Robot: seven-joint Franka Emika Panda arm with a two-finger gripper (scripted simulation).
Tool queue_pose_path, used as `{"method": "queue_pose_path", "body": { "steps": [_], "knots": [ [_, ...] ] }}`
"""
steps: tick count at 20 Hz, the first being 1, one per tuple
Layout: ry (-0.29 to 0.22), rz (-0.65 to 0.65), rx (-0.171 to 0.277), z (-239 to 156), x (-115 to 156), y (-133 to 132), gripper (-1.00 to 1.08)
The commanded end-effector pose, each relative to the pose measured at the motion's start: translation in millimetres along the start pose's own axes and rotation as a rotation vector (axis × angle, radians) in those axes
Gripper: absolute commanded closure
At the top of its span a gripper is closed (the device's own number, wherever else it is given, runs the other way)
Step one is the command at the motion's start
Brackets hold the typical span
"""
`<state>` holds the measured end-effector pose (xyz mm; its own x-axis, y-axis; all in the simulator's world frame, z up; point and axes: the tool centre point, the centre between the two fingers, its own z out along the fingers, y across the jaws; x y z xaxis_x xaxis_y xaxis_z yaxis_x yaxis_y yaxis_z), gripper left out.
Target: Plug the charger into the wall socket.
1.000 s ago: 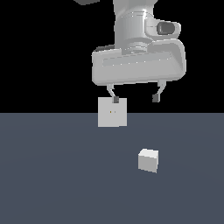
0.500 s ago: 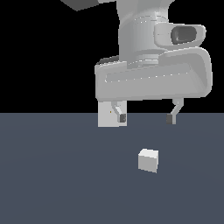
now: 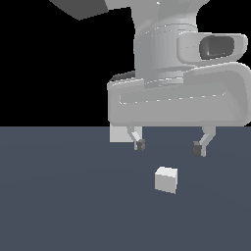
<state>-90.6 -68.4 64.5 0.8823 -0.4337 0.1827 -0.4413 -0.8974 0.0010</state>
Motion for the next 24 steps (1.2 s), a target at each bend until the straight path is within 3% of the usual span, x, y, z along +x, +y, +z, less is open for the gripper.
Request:
{"method": "queue_pose_path", "body": {
  "steps": [1,23,24],
  "knots": [
    [0.003,0.007,0.000,1.7,-1.2,0.7,-0.92],
    [0.003,0.008,0.000,51.7,-11.2,0.3,-0.92],
    [0.003,0.008,0.000,51.7,-11.2,0.3,1.08]
  ]
}}
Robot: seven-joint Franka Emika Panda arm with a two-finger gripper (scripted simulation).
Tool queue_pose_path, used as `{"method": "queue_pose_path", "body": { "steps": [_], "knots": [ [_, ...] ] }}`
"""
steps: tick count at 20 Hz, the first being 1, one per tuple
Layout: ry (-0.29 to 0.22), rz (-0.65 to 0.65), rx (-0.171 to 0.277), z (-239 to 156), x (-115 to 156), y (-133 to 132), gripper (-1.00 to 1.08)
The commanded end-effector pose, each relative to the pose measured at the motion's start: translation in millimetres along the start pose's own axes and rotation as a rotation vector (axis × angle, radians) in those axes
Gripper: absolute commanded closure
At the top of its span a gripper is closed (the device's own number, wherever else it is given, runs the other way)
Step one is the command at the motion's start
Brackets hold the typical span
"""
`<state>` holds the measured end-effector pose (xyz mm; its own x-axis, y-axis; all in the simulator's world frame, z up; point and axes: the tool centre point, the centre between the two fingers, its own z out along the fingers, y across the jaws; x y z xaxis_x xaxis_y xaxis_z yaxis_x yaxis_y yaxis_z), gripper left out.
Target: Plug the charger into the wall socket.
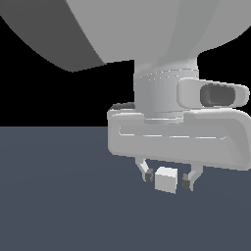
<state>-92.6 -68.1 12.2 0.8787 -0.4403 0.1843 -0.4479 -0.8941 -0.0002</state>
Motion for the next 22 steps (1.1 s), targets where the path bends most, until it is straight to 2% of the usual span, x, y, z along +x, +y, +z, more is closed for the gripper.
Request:
{"method": "queue_pose_path", "body": {
  "steps": [1,13,22],
  "knots": [
    [0.001,0.000,0.000,0.6,0.2,-0.2,1.08],
    [0.001,-0.008,0.002,-0.6,1.8,-1.0,1.08],
    [0.004,-0.126,0.022,-14.5,23.5,-14.2,1.08]
  ]
}}
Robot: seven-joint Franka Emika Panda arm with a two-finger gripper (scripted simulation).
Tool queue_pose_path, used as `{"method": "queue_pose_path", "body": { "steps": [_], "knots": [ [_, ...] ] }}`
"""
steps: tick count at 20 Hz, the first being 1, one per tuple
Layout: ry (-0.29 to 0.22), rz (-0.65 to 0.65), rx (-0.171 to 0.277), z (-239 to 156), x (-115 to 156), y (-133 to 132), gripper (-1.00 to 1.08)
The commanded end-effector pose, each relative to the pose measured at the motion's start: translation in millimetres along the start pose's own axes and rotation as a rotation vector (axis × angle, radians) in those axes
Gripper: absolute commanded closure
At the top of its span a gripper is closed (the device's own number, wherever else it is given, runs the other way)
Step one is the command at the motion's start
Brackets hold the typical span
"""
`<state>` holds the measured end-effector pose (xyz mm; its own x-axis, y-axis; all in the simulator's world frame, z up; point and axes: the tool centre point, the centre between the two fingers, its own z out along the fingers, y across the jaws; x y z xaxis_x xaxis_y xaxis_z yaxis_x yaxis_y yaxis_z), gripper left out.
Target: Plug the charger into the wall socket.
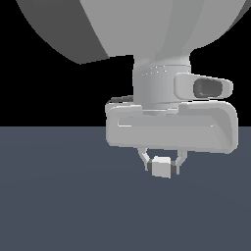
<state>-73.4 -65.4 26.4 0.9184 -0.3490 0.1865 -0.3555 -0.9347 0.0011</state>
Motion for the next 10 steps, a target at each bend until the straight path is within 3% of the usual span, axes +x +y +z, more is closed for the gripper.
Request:
{"method": "queue_pose_path", "body": {
  "steps": [1,10],
  "knots": [
    [0.002,-0.048,0.008,-5.9,9.4,-5.0,1.08],
    [0.003,-0.290,0.054,-34.1,49.8,-37.9,1.08]
  ]
}}
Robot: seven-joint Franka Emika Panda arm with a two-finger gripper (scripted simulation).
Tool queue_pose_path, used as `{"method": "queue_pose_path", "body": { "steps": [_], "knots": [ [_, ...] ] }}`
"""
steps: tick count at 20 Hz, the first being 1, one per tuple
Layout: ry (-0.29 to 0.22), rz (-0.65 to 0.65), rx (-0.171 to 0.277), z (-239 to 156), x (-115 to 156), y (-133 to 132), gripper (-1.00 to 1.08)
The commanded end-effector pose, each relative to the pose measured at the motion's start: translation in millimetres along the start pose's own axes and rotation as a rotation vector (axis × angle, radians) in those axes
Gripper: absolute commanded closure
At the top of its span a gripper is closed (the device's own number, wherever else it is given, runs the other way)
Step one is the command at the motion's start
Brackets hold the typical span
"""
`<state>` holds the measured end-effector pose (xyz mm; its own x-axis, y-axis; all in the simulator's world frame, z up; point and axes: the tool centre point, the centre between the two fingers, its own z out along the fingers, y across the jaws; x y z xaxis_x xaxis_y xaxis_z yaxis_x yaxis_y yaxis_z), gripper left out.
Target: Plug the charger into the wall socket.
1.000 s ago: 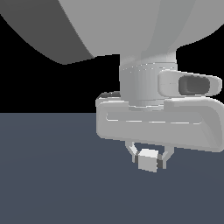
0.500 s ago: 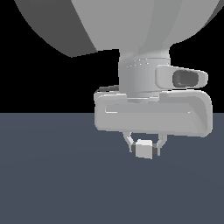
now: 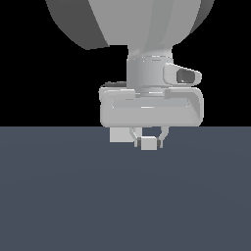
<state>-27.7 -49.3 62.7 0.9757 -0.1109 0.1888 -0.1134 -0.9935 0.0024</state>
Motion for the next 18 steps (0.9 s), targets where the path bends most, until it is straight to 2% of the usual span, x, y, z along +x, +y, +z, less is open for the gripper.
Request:
{"method": "queue_pose_path", "body": {
  "steps": [1,10,18],
  "knots": [
    [0.000,-0.070,0.013,-7.9,12.7,-8.3,1.08],
    [-0.001,-0.234,0.047,-25.6,39.6,-32.2,1.08],
    [-0.002,-0.274,0.055,-29.8,45.4,-38.9,1.08]
  ]
}}
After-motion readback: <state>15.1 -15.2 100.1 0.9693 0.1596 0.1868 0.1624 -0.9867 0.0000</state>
